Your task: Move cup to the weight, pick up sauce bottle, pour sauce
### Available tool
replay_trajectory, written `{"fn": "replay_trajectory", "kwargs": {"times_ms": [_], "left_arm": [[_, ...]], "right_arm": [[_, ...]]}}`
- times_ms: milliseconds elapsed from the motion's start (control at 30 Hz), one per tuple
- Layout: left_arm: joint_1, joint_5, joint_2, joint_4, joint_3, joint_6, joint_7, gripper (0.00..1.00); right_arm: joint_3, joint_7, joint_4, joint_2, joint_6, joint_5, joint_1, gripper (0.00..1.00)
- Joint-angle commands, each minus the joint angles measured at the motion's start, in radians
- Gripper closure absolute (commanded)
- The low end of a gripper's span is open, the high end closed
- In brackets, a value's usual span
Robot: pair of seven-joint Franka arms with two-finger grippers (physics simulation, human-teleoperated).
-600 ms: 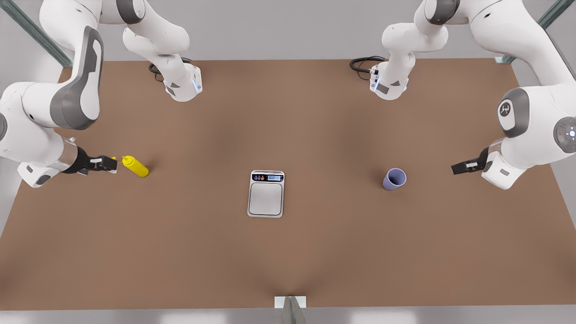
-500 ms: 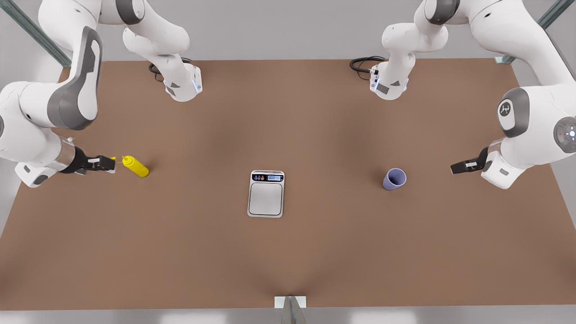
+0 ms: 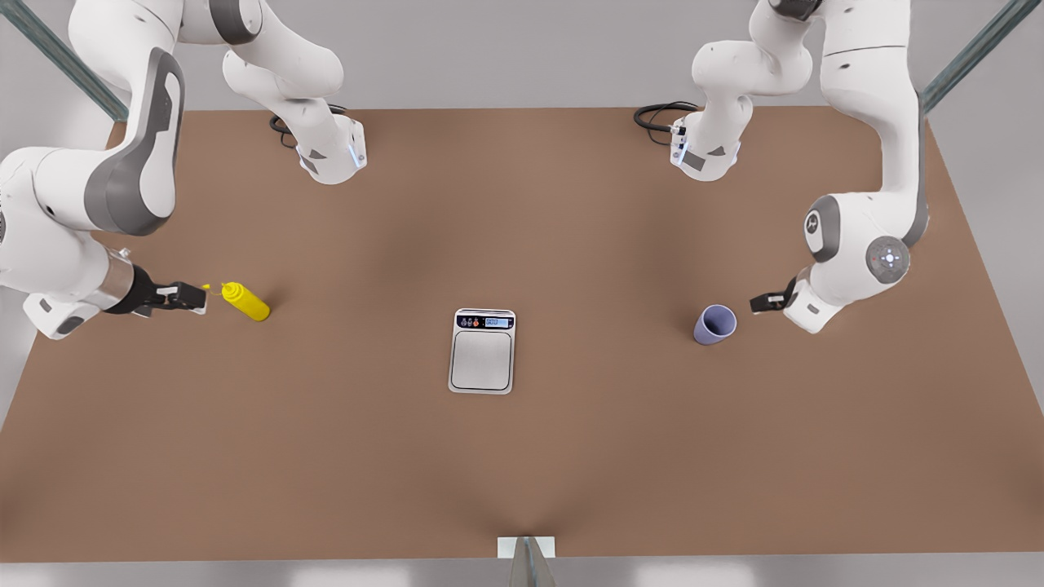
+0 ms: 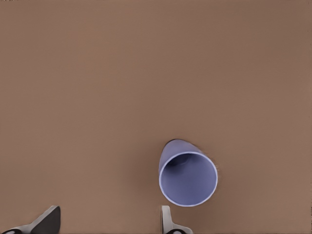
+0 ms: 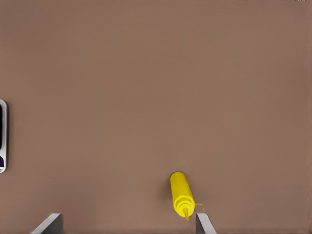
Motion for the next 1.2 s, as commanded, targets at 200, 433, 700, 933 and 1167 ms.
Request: {"fn": "replay_trajectory", "kwargs": {"times_ms": [200,433,700,933,1167], "left_arm": [[-0.031,-0.007,0.053,-0.023,-0.004,0.1,0.011,0.0],[-0.036,-0.009,0.092,-0.025,-0.006,0.139,0.014,0.0],[-0.05,-0.03,0.158,-0.066,-0.008,0.229,0.015,0.27],[-0.068,-0.03,0.185,-0.069,-0.008,0.254,0.015,0.57],[-0.088,-0.03,0.225,-0.068,-0.008,0.294,0.015,0.79]], "right_arm": [[-0.002,-0.142,-0.009,0.017,-0.024,-0.012,-0.014,0.0],[0.0,-0.78,-0.114,0.02,0.104,0.035,-0.136,0.0],[0.0,-1.764,-0.425,0.049,0.249,0.38,-0.428,0.0],[0.0,-2.273,-0.47,0.301,0.224,0.578,-0.687,0.0],[0.006,-2.375,-0.456,0.457,0.129,0.629,-0.71,0.0]]}}
